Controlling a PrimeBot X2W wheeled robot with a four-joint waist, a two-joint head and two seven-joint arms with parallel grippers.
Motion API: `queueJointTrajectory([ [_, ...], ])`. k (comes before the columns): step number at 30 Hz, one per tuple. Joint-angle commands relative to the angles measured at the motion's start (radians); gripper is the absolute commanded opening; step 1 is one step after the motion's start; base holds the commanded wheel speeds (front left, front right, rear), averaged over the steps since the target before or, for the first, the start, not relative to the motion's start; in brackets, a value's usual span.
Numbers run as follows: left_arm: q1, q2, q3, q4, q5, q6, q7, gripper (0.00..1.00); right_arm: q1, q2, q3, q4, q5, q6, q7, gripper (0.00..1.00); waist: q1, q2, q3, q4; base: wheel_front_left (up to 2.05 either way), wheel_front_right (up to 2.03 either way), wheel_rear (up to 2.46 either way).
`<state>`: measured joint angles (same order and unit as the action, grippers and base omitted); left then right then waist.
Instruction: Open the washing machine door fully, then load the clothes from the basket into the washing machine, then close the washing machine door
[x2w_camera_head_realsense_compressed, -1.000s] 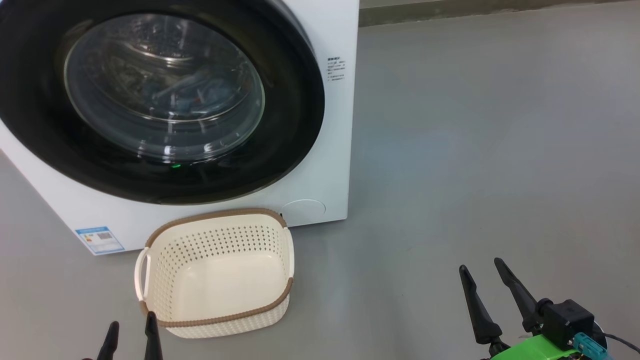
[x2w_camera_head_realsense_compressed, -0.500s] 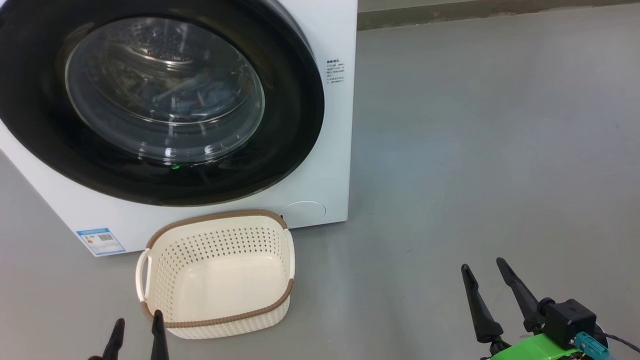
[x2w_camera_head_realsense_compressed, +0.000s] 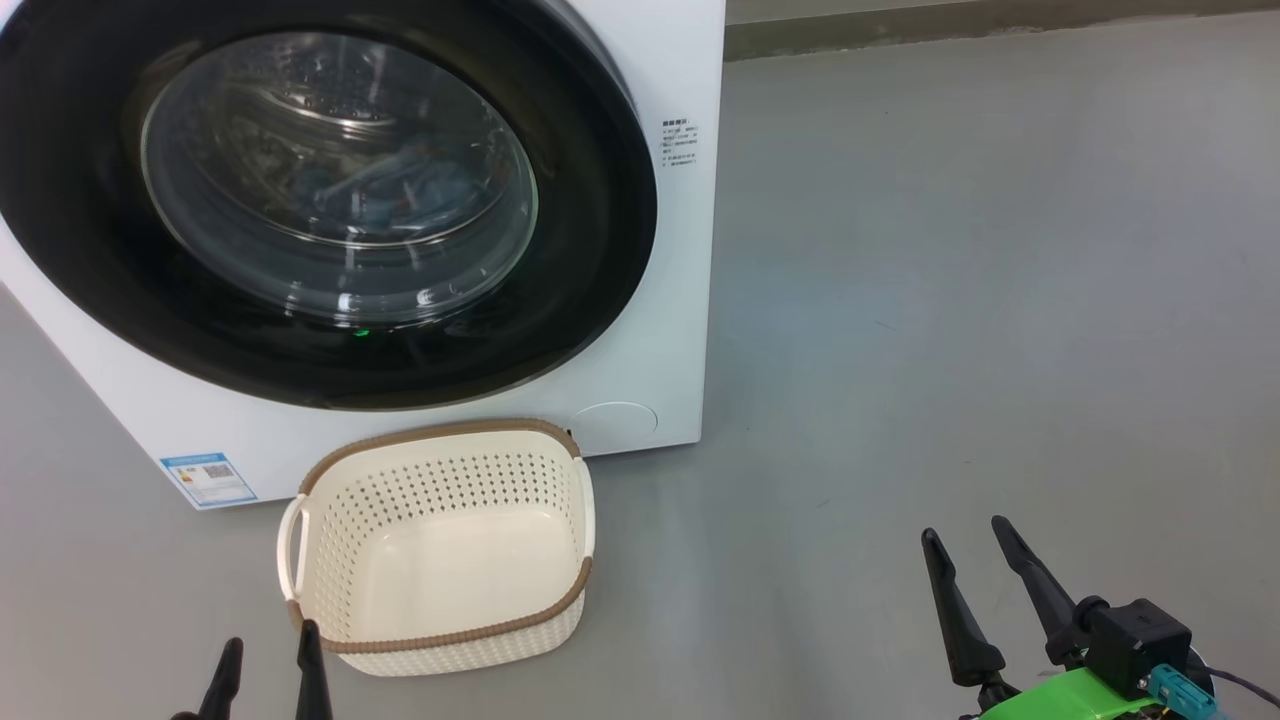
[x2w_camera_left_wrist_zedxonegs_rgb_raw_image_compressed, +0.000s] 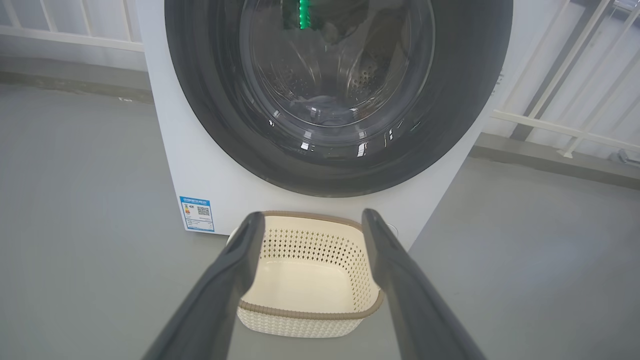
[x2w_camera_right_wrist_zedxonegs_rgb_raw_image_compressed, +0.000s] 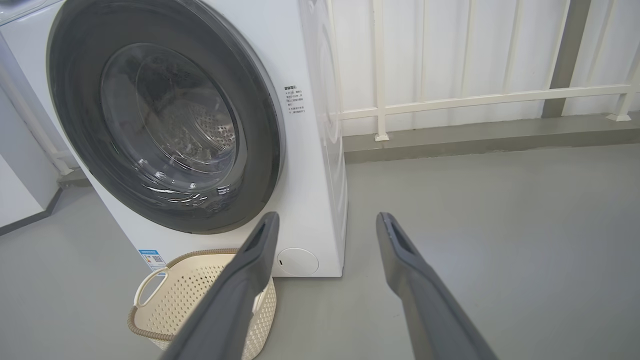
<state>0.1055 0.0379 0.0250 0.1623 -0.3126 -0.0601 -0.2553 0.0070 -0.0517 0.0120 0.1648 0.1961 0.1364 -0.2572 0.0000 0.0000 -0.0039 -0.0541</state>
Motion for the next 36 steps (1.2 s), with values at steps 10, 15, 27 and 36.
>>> queueJointTrajectory([
  [10, -0.01, 0.012, 0.033, -0.037, 0.001, 0.01, -0.006, 1.0, -0.013, 0.001, 0.021, -0.019, -0.002, -0.006, -0.005, 1.0, 0.0, 0.0, -0.002, -0.001, 0.0, 0.0, 0.0],
  [15, -0.01, 0.012, 0.025, -0.038, -0.001, 0.007, -0.006, 1.0, -0.012, 0.001, 0.019, -0.019, -0.001, -0.006, -0.005, 1.0, 0.0, 0.0, -0.003, 0.001, 0.0, 0.0, 0.0],
  [27, -0.012, 0.012, 0.011, -0.025, 0.036, -0.007, -0.006, 1.0, -0.011, 0.001, 0.022, -0.011, 0.006, -0.006, -0.005, 1.0, 0.0, 0.0, -0.003, 0.006, 0.0, 0.0, 0.0],
  [36, -0.016, 0.012, 0.002, -0.017, 0.045, -0.013, -0.006, 1.0, -0.012, 0.001, 0.022, -0.008, 0.007, -0.006, -0.005, 1.0, 0.0, 0.0, -0.002, 0.011, 0.0, 0.0, 0.0],
])
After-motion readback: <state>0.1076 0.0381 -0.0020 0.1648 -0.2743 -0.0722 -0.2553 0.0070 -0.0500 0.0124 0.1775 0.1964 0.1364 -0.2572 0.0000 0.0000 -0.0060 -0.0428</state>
